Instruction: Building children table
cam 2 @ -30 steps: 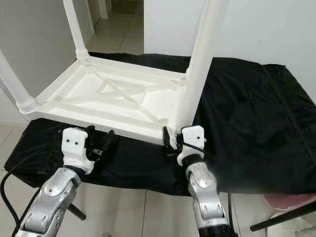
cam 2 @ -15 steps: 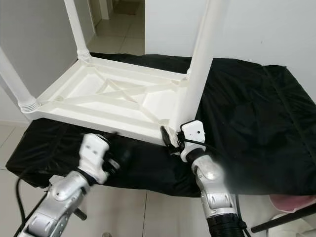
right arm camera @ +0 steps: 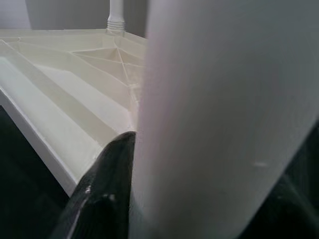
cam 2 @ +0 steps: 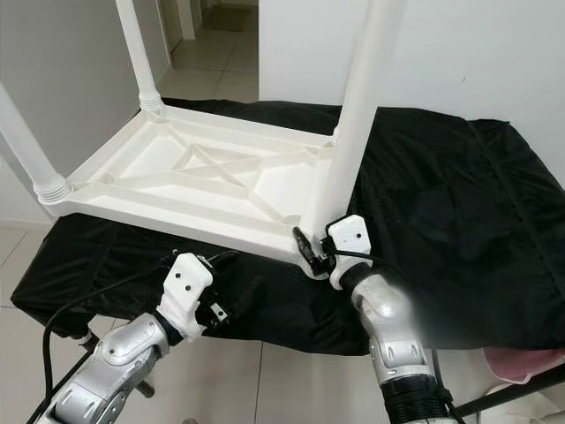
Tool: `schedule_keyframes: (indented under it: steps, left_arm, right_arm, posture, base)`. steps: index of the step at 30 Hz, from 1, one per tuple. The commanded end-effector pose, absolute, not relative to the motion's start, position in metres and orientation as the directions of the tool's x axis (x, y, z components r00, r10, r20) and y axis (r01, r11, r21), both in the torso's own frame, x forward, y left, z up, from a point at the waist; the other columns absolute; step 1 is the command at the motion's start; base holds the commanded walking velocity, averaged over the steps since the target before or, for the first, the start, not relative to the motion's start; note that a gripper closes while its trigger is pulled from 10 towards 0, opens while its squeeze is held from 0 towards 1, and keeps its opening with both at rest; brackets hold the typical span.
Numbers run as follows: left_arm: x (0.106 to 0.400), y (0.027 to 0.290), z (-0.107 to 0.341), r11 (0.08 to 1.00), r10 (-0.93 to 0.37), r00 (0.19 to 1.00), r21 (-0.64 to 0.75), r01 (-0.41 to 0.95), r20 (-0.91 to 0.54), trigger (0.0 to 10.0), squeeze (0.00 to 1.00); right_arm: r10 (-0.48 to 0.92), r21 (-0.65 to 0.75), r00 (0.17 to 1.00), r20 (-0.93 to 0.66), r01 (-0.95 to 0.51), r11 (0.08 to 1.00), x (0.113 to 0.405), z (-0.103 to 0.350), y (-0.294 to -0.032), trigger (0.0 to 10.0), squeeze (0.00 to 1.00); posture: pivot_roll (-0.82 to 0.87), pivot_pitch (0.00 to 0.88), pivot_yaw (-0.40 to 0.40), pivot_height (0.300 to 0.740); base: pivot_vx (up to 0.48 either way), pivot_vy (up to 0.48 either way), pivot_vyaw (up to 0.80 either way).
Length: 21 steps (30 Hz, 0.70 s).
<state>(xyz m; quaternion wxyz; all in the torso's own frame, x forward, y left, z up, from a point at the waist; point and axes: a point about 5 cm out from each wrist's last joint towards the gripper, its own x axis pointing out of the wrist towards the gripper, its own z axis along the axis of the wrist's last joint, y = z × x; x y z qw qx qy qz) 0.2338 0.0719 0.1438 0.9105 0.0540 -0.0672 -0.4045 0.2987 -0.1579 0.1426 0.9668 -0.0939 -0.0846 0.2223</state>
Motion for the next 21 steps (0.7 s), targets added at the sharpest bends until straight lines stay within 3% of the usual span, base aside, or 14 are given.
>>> schedule_keyframes:
  steps: [1,8,10,13,21]
  left_arm:
    - [0.235,0.07,0.143,0.632,-0.771,0.635,0.189,0.751,0.053,10.0,0.0]
    - [0.238,0.069,0.143,0.64,-0.763,0.645,0.199,0.742,0.047,10.0,0.0]
    - [0.242,0.071,0.144,0.644,-0.759,0.649,0.207,0.737,0.05,10.0,0.0]
    - [0.243,0.072,0.145,0.646,-0.757,0.652,0.21,0.734,0.051,10.0,0.0]
    - [0.247,0.073,0.145,0.648,-0.753,0.656,0.227,0.727,0.047,10.0,0.0]
  right_arm:
    - [0.461,-0.208,0.88,0.11,-0.434,0.877,0.297,0.138,-0.157,0.0,0.0]
    - [0.41,-0.151,0.905,0.117,-0.392,0.908,0.294,0.134,-0.159,0.0,0.0]
    - [0.362,-0.116,0.924,0.123,-0.349,0.93,0.293,0.134,-0.156,10.0,0.0]
    - [0.338,-0.108,0.933,0.123,-0.326,0.939,0.294,0.134,-0.155,10.0,0.0]
    - [0.08,-0.049,0.992,0.102,-0.075,0.996,0.292,0.134,-0.144,10.0,0.0]
  posture:
    - [-0.01,0.019,-0.002,0.74]
    - [-0.02,0.019,0.004,0.74]
    - [-0.02,0.016,0.004,0.74]
    - [-0.02,0.016,0.004,0.74]
    - [-0.02,0.015,0.01,0.74]
  base:
    - [0.0,0.0,0.0]
    - [0.0,0.0,0.0]
    - [0.0,0.0,0.0]
    - [0.0,0.0,0.0]
    - [0.0,0.0,0.0]
